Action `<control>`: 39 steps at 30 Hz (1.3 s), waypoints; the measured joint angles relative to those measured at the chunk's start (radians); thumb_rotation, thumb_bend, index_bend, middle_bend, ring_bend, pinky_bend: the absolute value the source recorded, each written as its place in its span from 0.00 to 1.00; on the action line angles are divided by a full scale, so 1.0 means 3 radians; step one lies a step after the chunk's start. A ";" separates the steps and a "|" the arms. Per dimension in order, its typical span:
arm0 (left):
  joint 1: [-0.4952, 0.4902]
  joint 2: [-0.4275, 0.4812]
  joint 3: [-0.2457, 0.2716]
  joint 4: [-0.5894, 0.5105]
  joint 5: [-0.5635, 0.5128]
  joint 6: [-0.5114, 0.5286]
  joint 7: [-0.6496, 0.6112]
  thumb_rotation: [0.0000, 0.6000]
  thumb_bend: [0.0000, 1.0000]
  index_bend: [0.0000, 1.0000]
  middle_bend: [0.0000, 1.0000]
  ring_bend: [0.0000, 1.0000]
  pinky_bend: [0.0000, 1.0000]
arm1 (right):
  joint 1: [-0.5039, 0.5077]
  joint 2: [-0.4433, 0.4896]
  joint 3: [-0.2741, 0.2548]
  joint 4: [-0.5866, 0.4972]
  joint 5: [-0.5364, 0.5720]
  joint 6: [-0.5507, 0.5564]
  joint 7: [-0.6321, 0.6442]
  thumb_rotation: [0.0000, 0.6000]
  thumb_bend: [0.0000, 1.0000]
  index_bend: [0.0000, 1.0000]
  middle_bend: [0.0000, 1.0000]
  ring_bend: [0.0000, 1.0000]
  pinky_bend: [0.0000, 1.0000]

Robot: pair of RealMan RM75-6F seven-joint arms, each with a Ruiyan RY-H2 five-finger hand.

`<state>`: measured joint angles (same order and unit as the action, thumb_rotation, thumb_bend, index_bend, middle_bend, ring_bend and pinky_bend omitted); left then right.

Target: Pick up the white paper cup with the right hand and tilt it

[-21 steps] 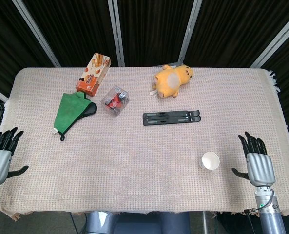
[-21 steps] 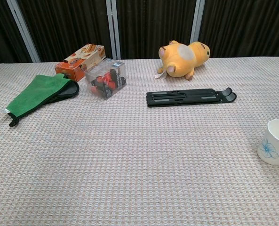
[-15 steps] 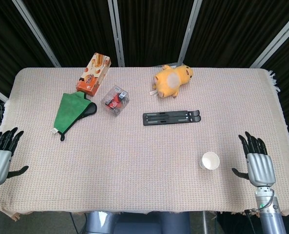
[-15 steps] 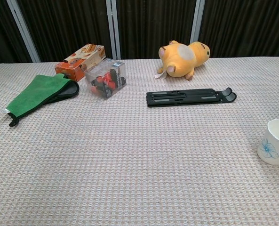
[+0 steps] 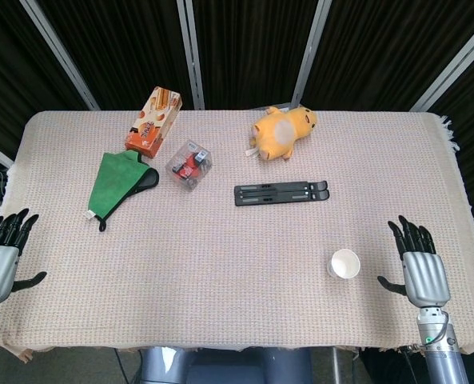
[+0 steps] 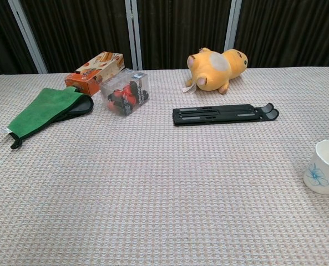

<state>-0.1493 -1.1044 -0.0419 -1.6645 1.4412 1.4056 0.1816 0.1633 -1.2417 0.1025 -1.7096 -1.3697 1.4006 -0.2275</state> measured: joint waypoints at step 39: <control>-0.0004 0.0011 0.0009 0.0000 0.0019 -0.0006 -0.0016 1.00 0.00 0.00 0.00 0.00 0.00 | 0.0582 0.0201 0.0023 -0.0810 0.0986 -0.0954 -0.0547 1.00 0.10 0.19 0.00 0.00 0.00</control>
<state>-0.1504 -1.1010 -0.0391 -1.6645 1.4470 1.4039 0.1769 0.3380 -1.1815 0.1093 -1.9525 -1.0738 1.1145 -0.3916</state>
